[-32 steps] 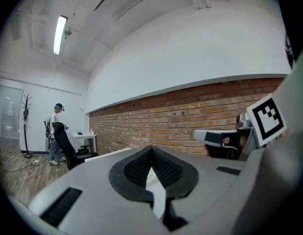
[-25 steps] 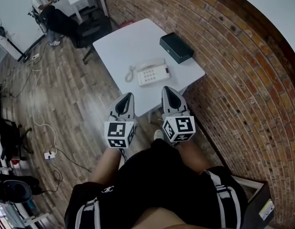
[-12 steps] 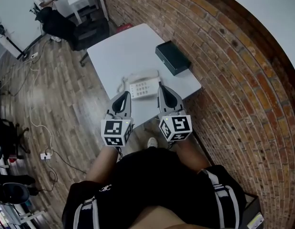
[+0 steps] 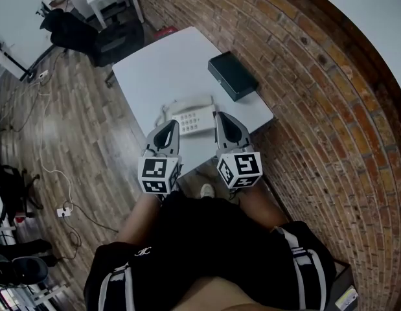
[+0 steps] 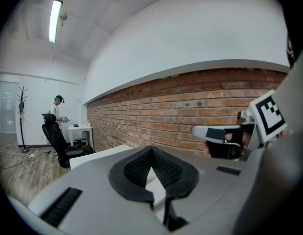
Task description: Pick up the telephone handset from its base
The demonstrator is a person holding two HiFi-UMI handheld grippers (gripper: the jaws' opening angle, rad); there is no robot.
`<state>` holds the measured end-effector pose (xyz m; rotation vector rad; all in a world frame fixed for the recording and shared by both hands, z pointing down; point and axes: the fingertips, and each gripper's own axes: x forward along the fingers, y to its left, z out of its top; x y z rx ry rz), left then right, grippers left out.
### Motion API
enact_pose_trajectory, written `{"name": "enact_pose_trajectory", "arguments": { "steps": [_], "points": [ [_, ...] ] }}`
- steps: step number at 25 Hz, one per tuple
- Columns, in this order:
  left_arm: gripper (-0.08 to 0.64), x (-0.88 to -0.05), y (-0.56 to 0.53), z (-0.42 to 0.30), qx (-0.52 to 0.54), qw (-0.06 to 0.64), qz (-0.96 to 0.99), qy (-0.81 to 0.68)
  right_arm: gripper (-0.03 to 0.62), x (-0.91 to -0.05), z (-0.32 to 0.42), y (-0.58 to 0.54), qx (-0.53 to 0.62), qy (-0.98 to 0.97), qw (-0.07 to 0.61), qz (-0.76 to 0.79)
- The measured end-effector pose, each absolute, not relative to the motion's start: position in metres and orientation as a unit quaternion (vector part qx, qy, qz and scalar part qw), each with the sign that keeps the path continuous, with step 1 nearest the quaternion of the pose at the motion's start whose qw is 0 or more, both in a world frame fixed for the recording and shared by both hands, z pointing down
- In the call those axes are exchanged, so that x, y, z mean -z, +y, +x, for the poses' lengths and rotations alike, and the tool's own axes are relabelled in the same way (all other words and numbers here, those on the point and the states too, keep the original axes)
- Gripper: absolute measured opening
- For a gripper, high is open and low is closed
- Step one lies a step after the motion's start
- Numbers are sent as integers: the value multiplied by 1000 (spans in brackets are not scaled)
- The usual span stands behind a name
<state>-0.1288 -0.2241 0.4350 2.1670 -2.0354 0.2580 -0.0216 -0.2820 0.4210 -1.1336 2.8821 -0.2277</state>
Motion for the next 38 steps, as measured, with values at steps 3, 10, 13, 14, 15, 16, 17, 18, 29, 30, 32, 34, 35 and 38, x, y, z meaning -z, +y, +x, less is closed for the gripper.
{"name": "enact_pose_trajectory", "arguments": {
  "steps": [3, 10, 13, 14, 15, 16, 17, 18, 29, 30, 32, 34, 35, 38],
  "points": [
    [2, -442, -237, -137, -96, 81, 732, -669, -3, -425, -26, -289, 73, 924, 14, -374],
    [2, -471, -273, -161, -155, 87, 759, -626, -3, -430, -32, -306, 76, 906, 13, -416],
    [2, -484, -288, -170, -181, 84, 772, -603, -3, -432, -32, -311, 79, 896, 13, -437],
    [2, -489, -292, -172, -192, 82, 777, -594, -3, -432, -30, -311, 79, 891, 13, -446],
    [2, -493, -297, -174, -202, 81, 782, -584, -3, -432, -29, -311, 79, 887, 12, -454],
    [2, -498, -301, -176, -211, 81, 787, -574, -3, -432, -28, -311, 79, 884, 10, -461],
    [2, -503, -306, -177, -218, 84, 794, -561, -3, -432, -28, -312, 78, 882, 8, -466],
    [2, -508, -311, -177, -223, 88, 802, -547, -3, -433, -28, -313, 77, 879, 5, -470],
    [2, -569, -364, -170, -320, 89, 839, -432, -3, -445, 3, -317, 87, 843, -12, -531],
    [2, -577, -369, -171, -326, 92, 838, -427, -3, -446, 8, -317, 87, 839, -13, -537],
    [3, -591, -376, -173, -336, 96, 839, -417, -3, -447, 16, -316, 87, 831, -14, -549],
    [28, -603, -379, -170, -344, 102, 843, -400, -3, -448, 23, -315, 89, 824, -17, -559],
    [94, -609, -381, -168, -350, 105, 845, -391, -3, -450, 27, -314, 91, 820, -19, -564],
    [121, -628, -385, -163, -382, 102, 845, -359, -3, -456, 36, -311, 98, 810, -22, -578]
  ]
}}
